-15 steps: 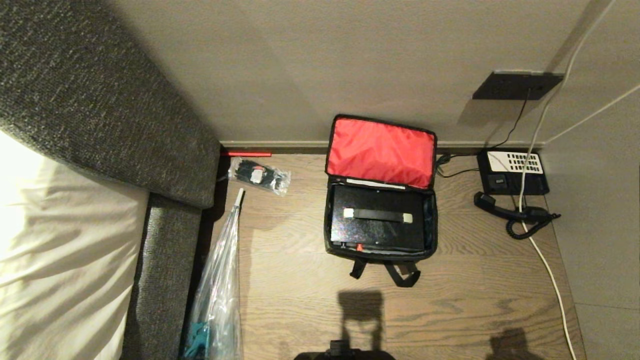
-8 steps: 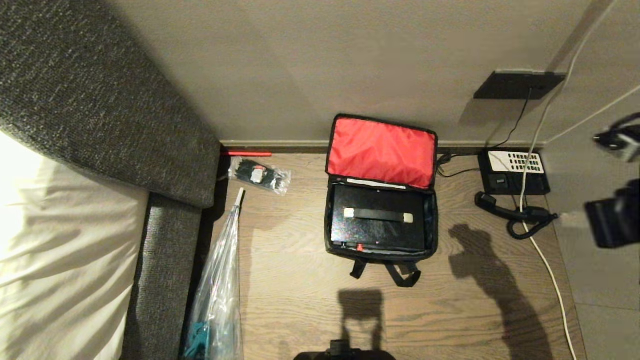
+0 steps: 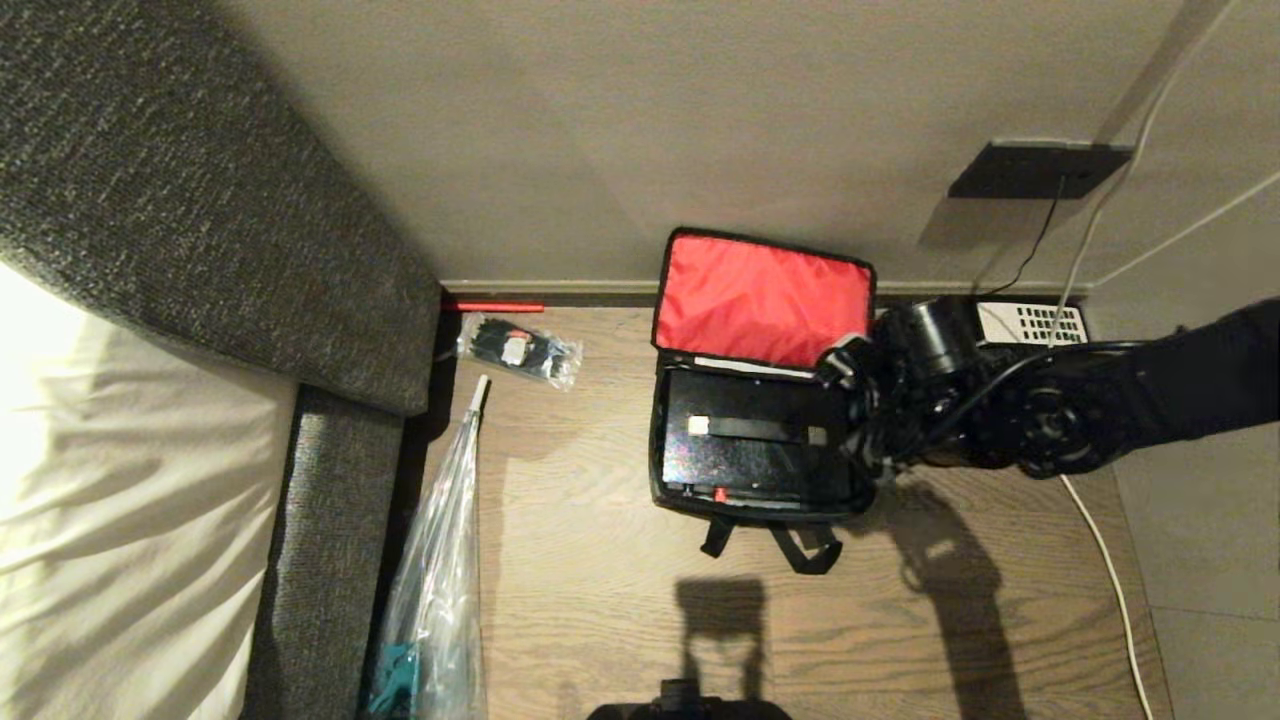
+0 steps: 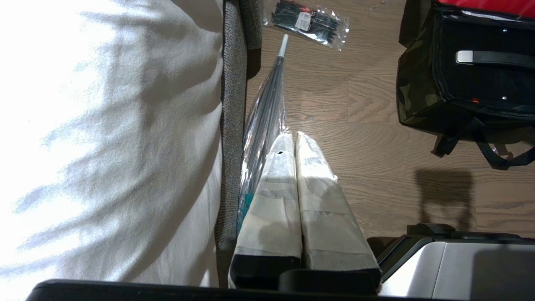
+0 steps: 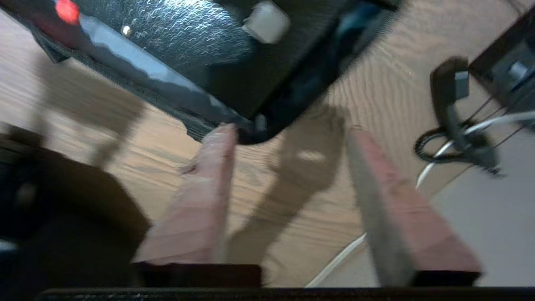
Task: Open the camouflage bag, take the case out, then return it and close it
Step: Grip the handle
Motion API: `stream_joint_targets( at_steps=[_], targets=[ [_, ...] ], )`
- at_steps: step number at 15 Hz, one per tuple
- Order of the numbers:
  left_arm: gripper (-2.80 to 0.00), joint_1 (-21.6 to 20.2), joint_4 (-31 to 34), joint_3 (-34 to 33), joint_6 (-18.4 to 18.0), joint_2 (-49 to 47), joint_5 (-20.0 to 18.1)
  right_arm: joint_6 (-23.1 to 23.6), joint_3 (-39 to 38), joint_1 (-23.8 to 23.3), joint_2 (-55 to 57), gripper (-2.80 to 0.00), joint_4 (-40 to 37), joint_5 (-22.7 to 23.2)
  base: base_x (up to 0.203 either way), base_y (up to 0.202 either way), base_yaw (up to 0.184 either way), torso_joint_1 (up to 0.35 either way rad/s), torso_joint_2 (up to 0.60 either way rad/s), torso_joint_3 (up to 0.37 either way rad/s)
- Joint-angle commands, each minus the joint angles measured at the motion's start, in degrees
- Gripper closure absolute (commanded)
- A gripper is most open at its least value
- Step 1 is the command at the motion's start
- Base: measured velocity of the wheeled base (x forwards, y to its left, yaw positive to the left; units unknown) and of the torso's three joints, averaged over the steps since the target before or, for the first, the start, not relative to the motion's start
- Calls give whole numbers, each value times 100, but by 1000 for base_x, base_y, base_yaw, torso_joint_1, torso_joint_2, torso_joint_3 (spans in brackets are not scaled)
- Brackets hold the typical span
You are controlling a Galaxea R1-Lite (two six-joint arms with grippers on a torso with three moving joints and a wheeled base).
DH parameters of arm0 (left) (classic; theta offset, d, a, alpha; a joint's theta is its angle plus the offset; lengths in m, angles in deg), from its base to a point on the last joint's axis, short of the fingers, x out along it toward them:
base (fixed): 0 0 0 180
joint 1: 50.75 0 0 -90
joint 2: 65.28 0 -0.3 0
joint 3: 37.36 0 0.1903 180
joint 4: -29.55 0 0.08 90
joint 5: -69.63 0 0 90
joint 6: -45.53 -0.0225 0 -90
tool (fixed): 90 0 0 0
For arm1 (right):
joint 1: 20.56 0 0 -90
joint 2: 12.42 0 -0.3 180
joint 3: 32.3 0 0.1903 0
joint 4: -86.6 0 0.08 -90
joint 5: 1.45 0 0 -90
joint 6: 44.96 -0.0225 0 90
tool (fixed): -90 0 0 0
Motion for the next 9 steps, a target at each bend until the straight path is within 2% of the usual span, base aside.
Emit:
stream_joint_targets(
  at_steps=[1, 3, 4, 5, 7, 9],
  targets=[
    [0, -2, -1, 0, 1, 2, 0, 268, -193, 371, 480, -280, 543, -255, 0, 0, 0, 0, 0, 0],
    [0, -2, -1, 0, 1, 2, 0, 506, -529, 630, 595, -280, 1226, -649, 0, 0, 0, 0, 0, 0],
    [0, -2, -1, 0, 1, 2, 0, 737, -759, 832, 742, -280, 1695, -1298, 0, 0, 0, 0, 0, 0],
    [0, -2, -1, 0, 1, 2, 0, 1291, -959, 966, 863, -280, 2102, -1757, 0, 0, 0, 0, 0, 0],
    [0, -2, -1, 0, 1, 2, 0, 2322, -1073, 1091, 1079, -280, 2824, -1988, 0, 0, 0, 0, 0, 0],
    [0, -2, -1, 0, 1, 2, 0, 2987, -1051, 1107, 1429, -280, 3526, -2037, 0, 0, 0, 0, 0, 0]
  ],
)
